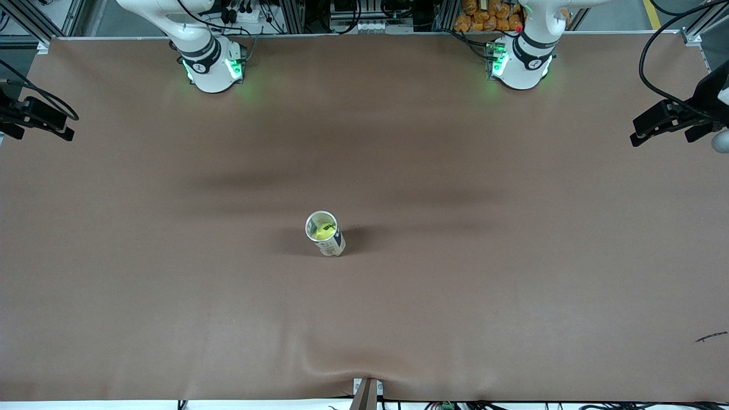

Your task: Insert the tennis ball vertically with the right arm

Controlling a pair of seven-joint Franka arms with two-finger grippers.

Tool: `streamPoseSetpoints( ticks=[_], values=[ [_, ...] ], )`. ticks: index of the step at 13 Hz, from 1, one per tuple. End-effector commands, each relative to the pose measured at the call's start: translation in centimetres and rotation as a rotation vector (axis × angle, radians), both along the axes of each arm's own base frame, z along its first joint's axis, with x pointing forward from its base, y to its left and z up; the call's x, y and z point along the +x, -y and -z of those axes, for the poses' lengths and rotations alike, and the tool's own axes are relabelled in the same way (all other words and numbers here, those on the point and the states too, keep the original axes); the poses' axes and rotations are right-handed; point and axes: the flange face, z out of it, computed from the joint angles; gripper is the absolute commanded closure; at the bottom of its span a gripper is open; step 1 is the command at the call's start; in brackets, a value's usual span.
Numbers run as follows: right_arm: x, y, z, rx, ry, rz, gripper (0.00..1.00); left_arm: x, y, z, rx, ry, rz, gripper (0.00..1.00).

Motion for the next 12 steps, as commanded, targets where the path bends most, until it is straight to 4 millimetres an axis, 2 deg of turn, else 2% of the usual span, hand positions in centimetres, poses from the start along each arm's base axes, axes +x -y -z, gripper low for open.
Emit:
streamPoseSetpoints(
  ticks=[1, 5, 8, 11, 12],
  values=[
    [0.1, 0.2, -0.4, -0.019, 0.001, -0.010, 0.00, -0.7, 0.5, 0.0, 0.022, -0.021, 0.005, 0.00],
    [0.1, 0.1, -0.3, -0.018, -0.003, -0.013, 0.00, -1.2, 1.4, 1.6, 0.053, -0.043, 0.008, 0.00],
    [0.1, 0.1, -0.4, -0.019, -0.002, -0.013, 0.00, -2.2, 1.7, 1.2, 0.039, -0.031, 0.011, 0.00],
    [0.1, 0.1, -0.4, -0.019, -0.002, -0.012, 0.00, -2.1, 2.0, 2.1, 0.040, -0.025, 0.013, 0.00],
    [0.1, 0.1, -0.4, -0.019, -0.002, -0.013, 0.00, -2.8, 2.1, 2.0, 0.043, -0.020, 0.015, 0.00]
  ],
)
